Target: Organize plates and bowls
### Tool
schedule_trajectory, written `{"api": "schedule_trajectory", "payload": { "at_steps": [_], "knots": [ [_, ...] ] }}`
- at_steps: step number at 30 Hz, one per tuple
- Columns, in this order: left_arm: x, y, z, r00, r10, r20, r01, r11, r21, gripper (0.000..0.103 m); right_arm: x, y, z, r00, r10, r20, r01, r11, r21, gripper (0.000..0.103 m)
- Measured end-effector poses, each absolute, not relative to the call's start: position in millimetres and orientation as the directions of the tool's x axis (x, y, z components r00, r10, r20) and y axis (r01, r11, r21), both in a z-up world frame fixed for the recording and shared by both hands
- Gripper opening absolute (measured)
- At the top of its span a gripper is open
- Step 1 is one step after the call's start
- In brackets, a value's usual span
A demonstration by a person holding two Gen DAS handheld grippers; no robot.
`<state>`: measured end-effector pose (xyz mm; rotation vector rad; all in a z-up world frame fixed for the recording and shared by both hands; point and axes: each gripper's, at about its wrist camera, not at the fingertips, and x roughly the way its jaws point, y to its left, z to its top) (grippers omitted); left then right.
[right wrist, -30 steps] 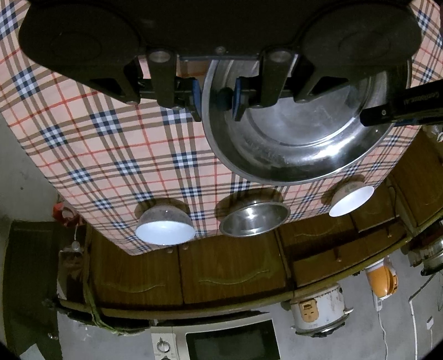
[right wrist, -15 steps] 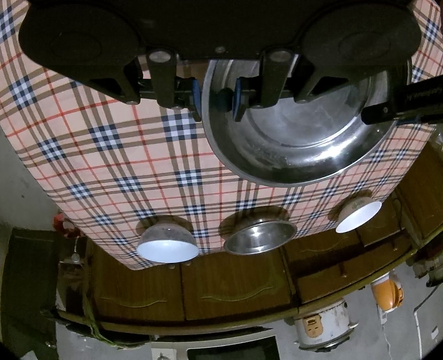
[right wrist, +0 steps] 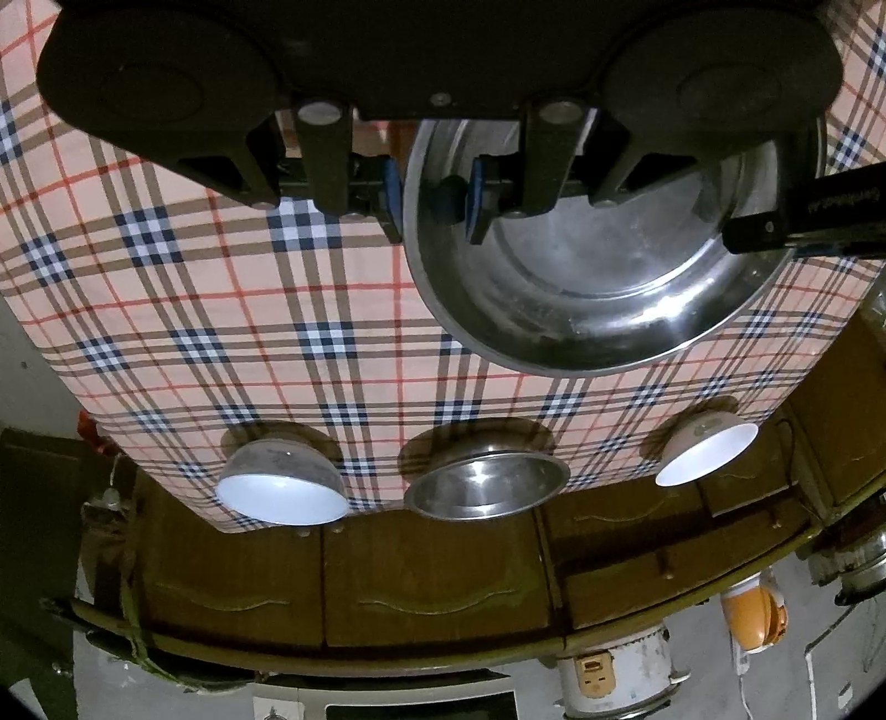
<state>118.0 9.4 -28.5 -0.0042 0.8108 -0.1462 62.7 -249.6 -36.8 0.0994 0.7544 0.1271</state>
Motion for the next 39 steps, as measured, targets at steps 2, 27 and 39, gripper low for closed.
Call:
{"api": "schedule_trajectory", "payload": {
  "at_steps": [2, 27, 39],
  "knots": [
    [121.2, 9.5, -30.1, 0.679, -0.131, -0.722, 0.128, 0.990, -0.060, 0.033, 65.3, -248.8, -37.8, 0.719, 0.149, -0.679, -0.079, 0.988, 0.133, 0.031],
    [134.7, 10.8, -42.3, 0.689, -0.136, -0.712, 0.129, 0.990, -0.063, 0.044, 77.3, -242.6, -47.1, 0.704, 0.163, -0.691, -0.132, 0.986, 0.099, 0.045],
    [128.9, 17.4, -35.2, 0.716, -0.138, -0.684, 0.112, 0.990, -0.082, 0.067, 68.9, -257.8, -38.2, 0.723, 0.153, -0.674, -0.117, 0.988, 0.098, 0.072]
  ]
}}
